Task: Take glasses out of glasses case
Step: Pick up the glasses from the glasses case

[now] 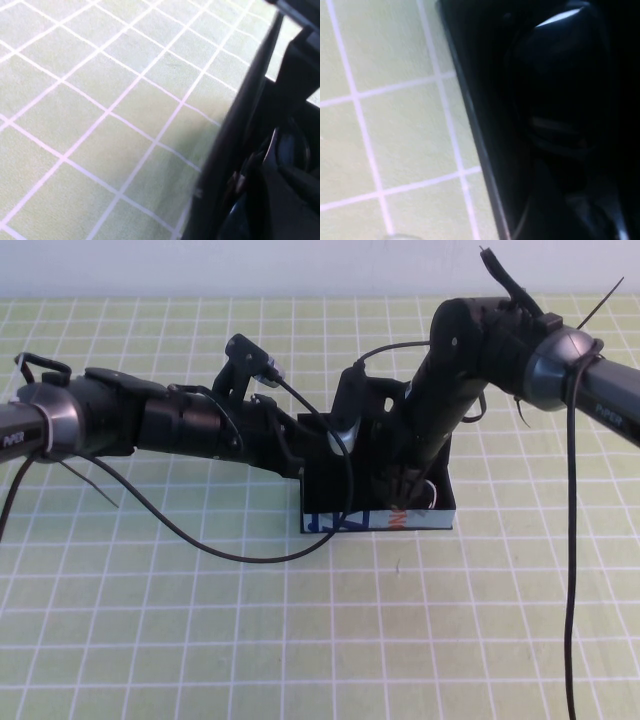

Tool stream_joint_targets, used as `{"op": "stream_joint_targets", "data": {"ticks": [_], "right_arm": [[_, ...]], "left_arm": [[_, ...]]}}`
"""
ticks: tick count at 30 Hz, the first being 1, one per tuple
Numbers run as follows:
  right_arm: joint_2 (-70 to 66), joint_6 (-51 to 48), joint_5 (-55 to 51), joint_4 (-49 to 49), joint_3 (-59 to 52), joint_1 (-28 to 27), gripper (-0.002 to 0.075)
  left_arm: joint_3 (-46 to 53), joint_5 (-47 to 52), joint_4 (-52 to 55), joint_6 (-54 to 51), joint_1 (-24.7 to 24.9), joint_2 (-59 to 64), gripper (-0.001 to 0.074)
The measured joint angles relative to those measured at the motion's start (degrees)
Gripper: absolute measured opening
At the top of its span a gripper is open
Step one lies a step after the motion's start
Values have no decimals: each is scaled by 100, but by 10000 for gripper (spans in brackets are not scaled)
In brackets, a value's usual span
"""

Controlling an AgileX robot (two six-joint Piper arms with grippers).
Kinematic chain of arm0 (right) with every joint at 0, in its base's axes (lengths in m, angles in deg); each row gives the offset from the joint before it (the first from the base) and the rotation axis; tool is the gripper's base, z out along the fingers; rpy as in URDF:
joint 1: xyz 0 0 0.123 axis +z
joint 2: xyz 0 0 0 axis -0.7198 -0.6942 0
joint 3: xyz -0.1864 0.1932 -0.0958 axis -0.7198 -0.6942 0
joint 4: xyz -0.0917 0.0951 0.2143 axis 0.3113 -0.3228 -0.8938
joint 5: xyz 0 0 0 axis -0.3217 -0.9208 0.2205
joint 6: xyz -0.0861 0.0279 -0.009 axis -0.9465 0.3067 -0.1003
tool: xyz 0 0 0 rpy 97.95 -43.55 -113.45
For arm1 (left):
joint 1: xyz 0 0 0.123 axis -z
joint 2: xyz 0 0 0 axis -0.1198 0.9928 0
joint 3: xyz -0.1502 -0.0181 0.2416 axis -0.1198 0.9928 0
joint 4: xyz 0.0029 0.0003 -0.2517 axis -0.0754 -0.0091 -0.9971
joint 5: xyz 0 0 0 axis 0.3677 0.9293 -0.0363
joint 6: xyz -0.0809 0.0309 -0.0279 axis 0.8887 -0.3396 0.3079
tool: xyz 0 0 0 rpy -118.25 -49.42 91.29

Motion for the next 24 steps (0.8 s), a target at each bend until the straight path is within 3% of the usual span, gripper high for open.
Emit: {"op": "stream_joint_targets", "data": {"ticks": [24], "right_arm": [[-126,0,150,194,53,0,320]], "left_arm": [[0,113,11,0,0,0,-4]]}}
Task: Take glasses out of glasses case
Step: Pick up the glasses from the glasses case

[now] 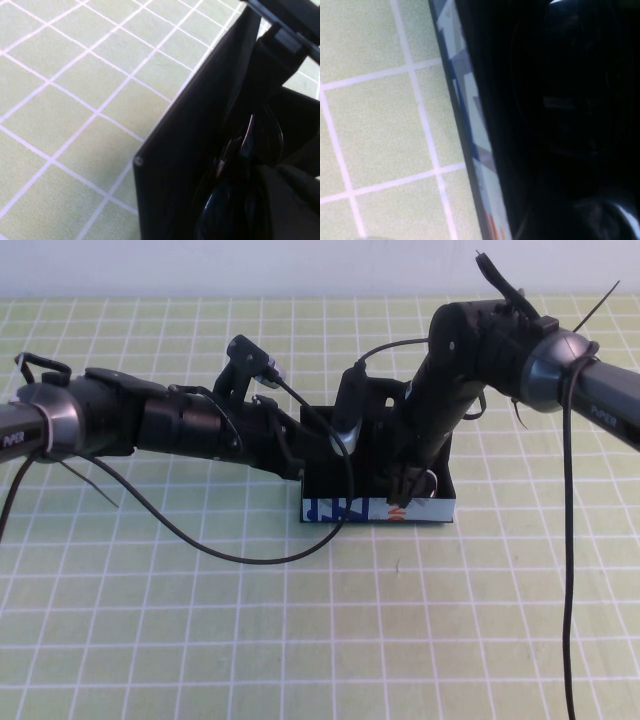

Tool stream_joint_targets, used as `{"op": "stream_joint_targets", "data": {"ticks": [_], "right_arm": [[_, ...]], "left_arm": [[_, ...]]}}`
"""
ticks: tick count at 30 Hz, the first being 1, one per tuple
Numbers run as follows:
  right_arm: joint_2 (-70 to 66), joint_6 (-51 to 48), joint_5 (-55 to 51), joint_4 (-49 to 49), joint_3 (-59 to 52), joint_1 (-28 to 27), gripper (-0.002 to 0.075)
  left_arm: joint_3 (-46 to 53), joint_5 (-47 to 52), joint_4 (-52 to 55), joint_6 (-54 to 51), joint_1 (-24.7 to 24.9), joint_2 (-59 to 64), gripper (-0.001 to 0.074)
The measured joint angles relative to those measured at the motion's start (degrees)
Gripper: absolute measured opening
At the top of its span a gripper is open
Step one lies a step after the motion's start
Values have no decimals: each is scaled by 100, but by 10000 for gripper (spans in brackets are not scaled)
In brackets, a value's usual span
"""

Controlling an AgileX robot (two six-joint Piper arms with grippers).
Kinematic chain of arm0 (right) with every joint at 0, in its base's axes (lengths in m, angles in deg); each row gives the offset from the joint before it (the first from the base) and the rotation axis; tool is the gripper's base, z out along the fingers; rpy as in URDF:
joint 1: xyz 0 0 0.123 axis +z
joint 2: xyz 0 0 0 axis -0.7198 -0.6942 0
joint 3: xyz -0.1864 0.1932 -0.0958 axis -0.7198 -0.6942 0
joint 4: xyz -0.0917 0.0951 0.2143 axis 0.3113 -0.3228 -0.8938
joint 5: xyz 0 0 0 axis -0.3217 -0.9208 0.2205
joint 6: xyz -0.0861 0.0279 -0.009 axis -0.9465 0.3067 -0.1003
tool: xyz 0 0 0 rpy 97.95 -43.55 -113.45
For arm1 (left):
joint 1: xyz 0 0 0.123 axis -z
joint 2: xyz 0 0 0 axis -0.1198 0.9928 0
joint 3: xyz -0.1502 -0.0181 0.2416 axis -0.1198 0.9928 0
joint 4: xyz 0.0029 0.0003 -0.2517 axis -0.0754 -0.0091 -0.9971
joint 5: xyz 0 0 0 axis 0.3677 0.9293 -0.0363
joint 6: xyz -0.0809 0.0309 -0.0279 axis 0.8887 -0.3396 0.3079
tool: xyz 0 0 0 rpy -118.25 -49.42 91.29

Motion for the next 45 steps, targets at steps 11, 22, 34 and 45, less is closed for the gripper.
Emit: {"op": "stream_joint_targets", "data": {"ticks": [11,22,34,45], "right_arm": [[-13,0,-32,-68,13,0,107],[-3,0,-131,-144,26,9,29],[167,380,-598,-74,62,9,12],[722,1224,-1140,-109,666,9,10]], "left_arm": [[0,121,0,0,0,0,-4],[0,256,10,67,0,0,-4],[0,527,572,588,-103,-395,-4],[0,643,1224,1138,-283,-896,-4]]}}
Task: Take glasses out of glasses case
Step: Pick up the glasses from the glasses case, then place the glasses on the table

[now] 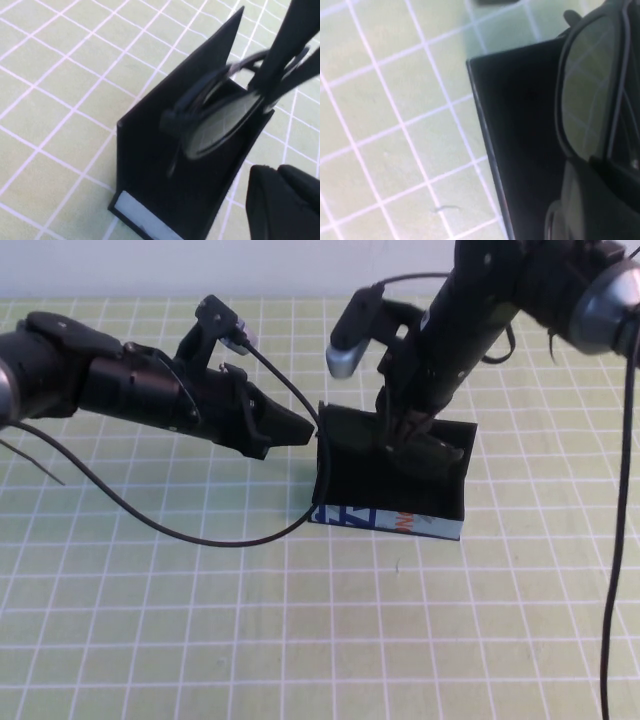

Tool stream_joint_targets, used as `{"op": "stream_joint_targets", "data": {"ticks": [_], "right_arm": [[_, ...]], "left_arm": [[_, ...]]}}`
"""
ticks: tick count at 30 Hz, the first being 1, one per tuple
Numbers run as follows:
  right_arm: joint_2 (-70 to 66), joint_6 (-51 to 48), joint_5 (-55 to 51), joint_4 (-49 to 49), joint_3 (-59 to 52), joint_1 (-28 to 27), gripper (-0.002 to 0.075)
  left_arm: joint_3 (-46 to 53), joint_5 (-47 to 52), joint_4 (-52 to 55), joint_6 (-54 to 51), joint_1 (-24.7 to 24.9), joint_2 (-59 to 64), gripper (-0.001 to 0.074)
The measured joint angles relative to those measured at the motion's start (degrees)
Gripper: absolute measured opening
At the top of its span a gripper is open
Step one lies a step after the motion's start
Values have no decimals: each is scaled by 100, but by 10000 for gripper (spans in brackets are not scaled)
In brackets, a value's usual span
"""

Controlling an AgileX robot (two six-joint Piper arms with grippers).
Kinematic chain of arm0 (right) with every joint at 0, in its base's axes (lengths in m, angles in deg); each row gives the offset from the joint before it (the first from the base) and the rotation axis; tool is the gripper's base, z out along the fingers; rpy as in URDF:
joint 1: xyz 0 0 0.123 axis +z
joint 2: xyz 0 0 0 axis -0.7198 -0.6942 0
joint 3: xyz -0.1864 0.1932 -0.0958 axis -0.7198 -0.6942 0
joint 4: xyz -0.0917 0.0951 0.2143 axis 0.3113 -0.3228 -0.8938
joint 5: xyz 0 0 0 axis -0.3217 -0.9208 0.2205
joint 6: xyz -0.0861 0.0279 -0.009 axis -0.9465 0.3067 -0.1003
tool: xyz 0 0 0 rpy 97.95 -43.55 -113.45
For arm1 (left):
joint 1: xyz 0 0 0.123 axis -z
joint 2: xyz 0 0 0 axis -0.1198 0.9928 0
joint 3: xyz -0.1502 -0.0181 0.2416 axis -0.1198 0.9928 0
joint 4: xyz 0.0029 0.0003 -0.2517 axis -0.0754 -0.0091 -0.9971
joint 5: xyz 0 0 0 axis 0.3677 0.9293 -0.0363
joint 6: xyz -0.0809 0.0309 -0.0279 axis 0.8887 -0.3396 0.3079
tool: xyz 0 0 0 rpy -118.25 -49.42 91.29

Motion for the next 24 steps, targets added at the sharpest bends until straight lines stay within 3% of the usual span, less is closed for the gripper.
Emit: {"op": "stream_joint_targets", "data": {"ticks": [12,18,24], "right_arm": [[1351,2045,-69,206,-331,-186,10],[2179,2913,-20,239,-1708,-1045,10],[2667,3339,971,-180,-3474,-1751,10]], "left_arm": [[0,27,475,280,-12,-543,-4],[0,-22,512,346,-57,-553,-4],[10,-182,488,521,-57,-553,-4]]}}
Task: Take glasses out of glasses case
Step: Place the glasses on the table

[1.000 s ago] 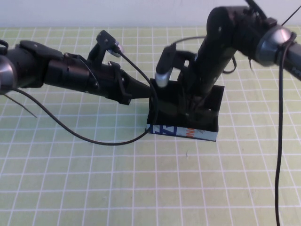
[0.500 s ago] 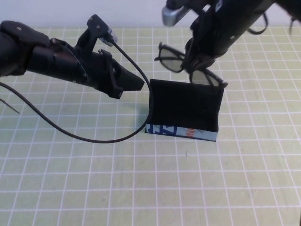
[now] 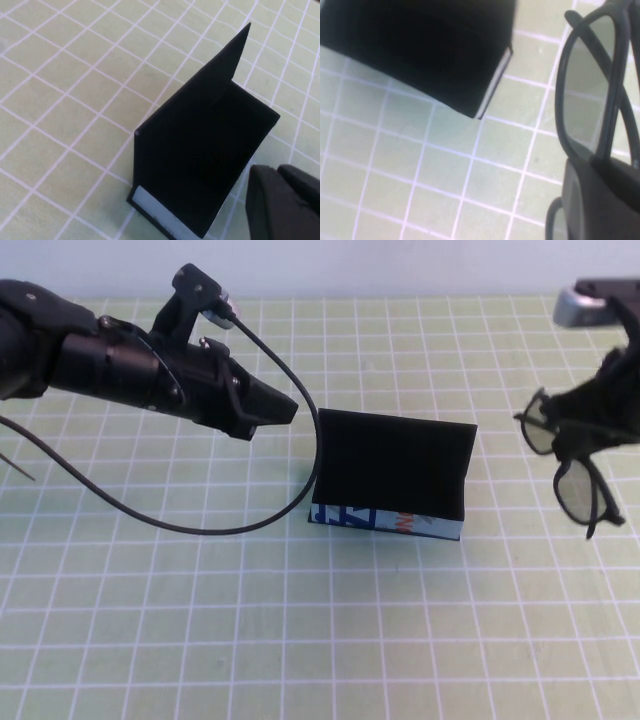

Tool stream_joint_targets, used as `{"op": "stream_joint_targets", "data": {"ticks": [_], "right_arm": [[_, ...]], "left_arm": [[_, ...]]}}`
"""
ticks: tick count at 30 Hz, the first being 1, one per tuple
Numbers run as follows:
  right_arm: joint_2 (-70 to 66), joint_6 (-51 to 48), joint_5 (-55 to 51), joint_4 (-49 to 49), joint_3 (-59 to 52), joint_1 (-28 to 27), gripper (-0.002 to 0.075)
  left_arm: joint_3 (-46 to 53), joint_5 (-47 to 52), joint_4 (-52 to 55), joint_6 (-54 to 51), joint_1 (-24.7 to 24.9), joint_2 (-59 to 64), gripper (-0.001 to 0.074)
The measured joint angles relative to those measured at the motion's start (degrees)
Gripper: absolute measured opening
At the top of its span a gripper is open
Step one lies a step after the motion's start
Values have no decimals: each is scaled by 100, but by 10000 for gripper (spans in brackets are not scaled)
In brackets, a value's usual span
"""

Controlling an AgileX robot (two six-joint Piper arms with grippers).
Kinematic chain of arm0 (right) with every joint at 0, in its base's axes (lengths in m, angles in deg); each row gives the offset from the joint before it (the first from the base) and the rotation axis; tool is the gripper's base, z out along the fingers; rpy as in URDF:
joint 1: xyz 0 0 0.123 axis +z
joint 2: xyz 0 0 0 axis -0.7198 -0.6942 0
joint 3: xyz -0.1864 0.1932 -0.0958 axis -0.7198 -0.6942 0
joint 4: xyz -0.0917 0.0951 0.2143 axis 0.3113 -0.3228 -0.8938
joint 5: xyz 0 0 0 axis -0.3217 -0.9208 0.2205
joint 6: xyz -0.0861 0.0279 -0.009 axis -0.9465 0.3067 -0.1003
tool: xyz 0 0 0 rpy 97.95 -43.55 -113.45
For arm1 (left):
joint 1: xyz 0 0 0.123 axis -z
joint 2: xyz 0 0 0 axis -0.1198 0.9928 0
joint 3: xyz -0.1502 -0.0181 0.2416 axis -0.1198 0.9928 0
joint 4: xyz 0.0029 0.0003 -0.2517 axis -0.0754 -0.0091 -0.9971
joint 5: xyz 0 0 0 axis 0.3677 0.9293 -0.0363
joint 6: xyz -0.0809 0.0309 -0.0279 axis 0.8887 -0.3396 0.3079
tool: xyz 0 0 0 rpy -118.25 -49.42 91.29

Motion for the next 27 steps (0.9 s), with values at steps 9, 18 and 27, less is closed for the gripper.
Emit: {"op": "stream_joint_targets", "data": {"ticks": [9,18,27], "right_arm": [[-642,57,1332,-425,-940,-80,10],[-1244,57,1594,-582,-940,-80,17],[-1244,70,1588,-618,-912,-80,281]], "left_arm": [[22,-57,-76,174,0,0,-4],[34,-34,-76,208,0,0,-4],[34,14,-76,232,0,0,-4]]}}
